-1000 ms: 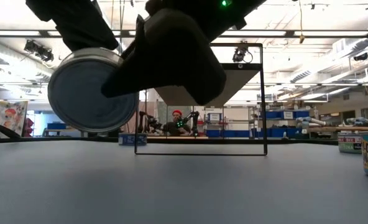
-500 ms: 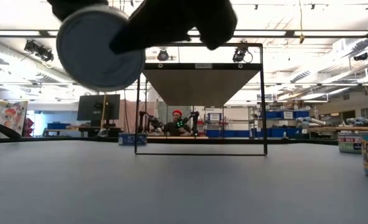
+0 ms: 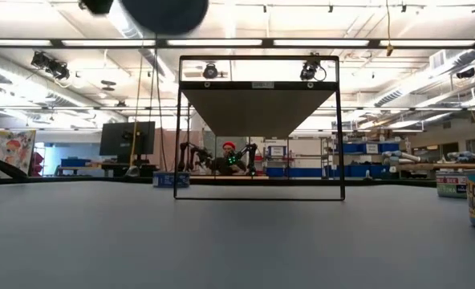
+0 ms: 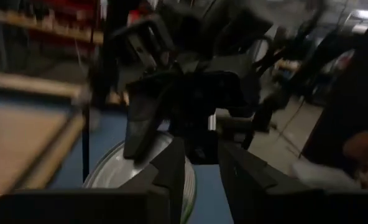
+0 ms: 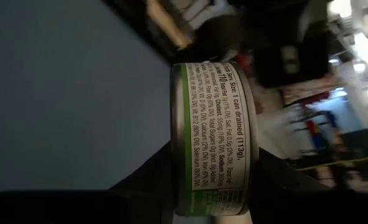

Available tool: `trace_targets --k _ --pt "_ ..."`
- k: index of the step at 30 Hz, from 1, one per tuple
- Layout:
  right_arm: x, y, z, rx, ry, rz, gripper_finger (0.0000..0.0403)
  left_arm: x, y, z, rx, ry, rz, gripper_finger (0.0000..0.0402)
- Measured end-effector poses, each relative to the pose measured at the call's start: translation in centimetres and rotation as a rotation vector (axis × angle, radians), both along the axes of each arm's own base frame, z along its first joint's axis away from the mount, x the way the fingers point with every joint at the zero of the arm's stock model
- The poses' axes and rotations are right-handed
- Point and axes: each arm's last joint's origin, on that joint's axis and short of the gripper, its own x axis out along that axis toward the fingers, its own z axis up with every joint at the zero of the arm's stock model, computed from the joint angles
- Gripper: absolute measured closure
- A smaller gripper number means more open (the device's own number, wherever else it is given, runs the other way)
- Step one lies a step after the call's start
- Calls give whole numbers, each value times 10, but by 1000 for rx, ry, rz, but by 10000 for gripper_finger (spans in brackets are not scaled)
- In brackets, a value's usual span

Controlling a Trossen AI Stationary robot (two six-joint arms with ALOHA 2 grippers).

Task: Stack canned seafood by type on shelf
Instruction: Stack the green tuna can on top of the other green tuna can on the shelf

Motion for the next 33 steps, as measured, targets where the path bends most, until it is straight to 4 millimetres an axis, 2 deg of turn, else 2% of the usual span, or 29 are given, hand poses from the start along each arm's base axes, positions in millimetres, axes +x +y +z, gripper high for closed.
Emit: trace_targets --k 5,11,14,21,33 --pt "-21 -2 37 -114 -60 -105 260 -10 8 20 22 -123 5 300" --pt "-45 -23 60 -301 -21 -336 260 -7 14 22 15 -137 52 300" --pt "-49 -40 60 -357 42 -385 260 3 16 16 23 -127 95 300" --pt "-54 -85 48 -367 215 -478 260 26 26 4 33 -118 175 300" --pt "-49 -152 39 -307 396 -574 260 28 30 4 57 -122 174 300"
